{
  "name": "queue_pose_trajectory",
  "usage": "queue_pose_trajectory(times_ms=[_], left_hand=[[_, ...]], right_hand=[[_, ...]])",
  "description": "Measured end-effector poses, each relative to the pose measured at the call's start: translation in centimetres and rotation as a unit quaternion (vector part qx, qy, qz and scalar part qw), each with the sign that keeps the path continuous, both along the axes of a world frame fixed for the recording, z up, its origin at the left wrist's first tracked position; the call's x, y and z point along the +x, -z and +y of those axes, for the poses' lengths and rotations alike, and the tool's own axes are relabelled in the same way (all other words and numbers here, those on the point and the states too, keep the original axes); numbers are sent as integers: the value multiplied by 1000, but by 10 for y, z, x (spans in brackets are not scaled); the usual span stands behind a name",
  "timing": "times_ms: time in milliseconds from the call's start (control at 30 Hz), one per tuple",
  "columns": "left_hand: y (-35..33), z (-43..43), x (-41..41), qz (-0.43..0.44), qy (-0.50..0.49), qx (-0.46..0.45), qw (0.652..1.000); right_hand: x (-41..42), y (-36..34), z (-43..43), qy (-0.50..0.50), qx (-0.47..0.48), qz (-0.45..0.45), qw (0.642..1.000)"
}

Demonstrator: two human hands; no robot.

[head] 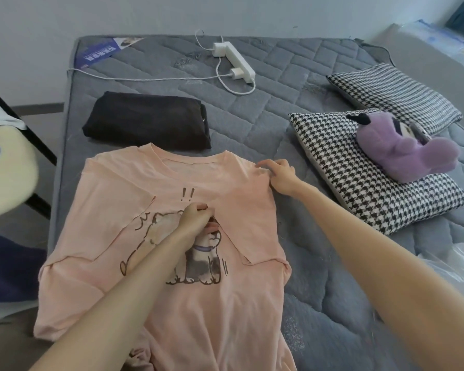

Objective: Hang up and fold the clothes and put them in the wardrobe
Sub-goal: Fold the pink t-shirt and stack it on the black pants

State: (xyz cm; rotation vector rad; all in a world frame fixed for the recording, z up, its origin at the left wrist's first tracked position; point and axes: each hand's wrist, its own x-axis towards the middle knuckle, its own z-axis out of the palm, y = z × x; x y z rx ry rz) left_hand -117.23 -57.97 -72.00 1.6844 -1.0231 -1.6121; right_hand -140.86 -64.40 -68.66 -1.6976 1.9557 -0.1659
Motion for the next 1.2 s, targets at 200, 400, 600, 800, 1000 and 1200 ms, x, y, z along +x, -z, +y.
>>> queue_pose_trajectory(times_ms=[200,400,600,800,1000,1200], left_hand=[[8,-10,-5,10,-23,21,999],[14,-16,-16,-39,-44,5,998],[17,-22,-15,-54,-53,-5,997],[13,-18,-10,-109,-49,-52,991],[5,5,6,-343,94,-321,878],[18,12,38,-459,268,-274,802]], right_hand=[[-13,10,-18,-45,121,28,991],[-18,-9,-13,-17,1,-43,999],[-19,-4,-18,-69,-55,205,975],[-4,12,1,30,-112,217,969],[54,28,52,-56,-206,55,975],[59,58,89,-87,-140,93,982]])
